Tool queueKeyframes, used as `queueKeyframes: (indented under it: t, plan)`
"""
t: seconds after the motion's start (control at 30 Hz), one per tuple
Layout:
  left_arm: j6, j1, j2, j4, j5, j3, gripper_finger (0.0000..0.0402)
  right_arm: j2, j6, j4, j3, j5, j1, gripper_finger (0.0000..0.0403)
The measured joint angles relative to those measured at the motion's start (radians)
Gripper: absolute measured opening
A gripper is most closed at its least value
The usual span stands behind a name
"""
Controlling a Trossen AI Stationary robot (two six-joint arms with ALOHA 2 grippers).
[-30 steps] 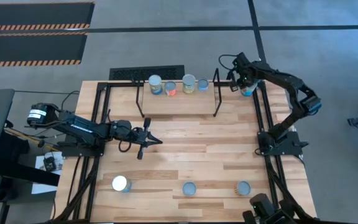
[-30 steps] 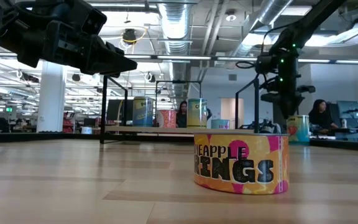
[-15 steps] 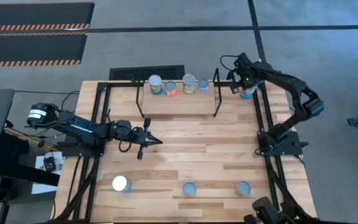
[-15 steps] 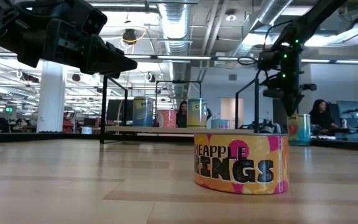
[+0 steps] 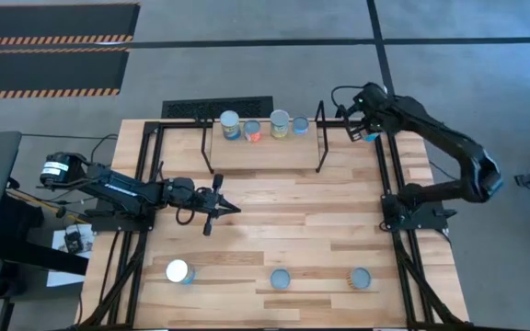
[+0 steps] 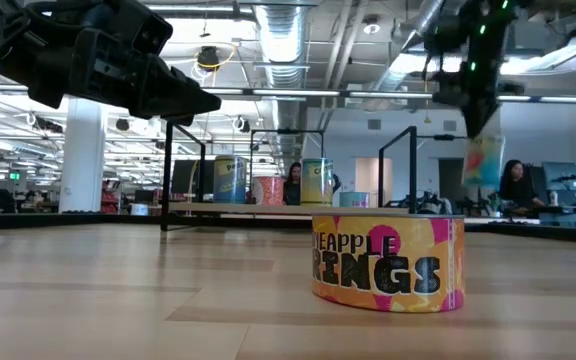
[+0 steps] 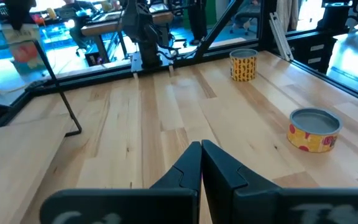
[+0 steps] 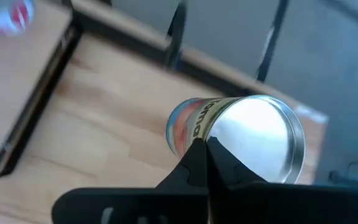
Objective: Pick and place cans onto a shelf
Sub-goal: Put the top canned tomatoes on the shelf
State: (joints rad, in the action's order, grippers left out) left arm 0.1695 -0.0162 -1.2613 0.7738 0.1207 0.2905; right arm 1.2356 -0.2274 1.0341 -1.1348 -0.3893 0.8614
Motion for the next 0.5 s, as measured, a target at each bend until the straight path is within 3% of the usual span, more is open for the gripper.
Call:
queueKeyframes:
  t: [0.23,0.37,0.5]
  plan:
    - [0.002,0.0,0.0,0.005,0.0,0.0,0.0002,-0.103,-0.033,0.012,-0.185,-0.174,-0.179,0.0003]
    - [0.002,0.0,0.0,0.003,0.0,0.0,0.0002,-0.115,0.074,-0.118,-0.265,-0.171,-0.326,0.0006]
    - [0.001,0.0,0.0,0.001,0.0,0.0,0.0002,-0.089,0.193,-0.281,-0.289,-0.095,-0.482,0.0003]
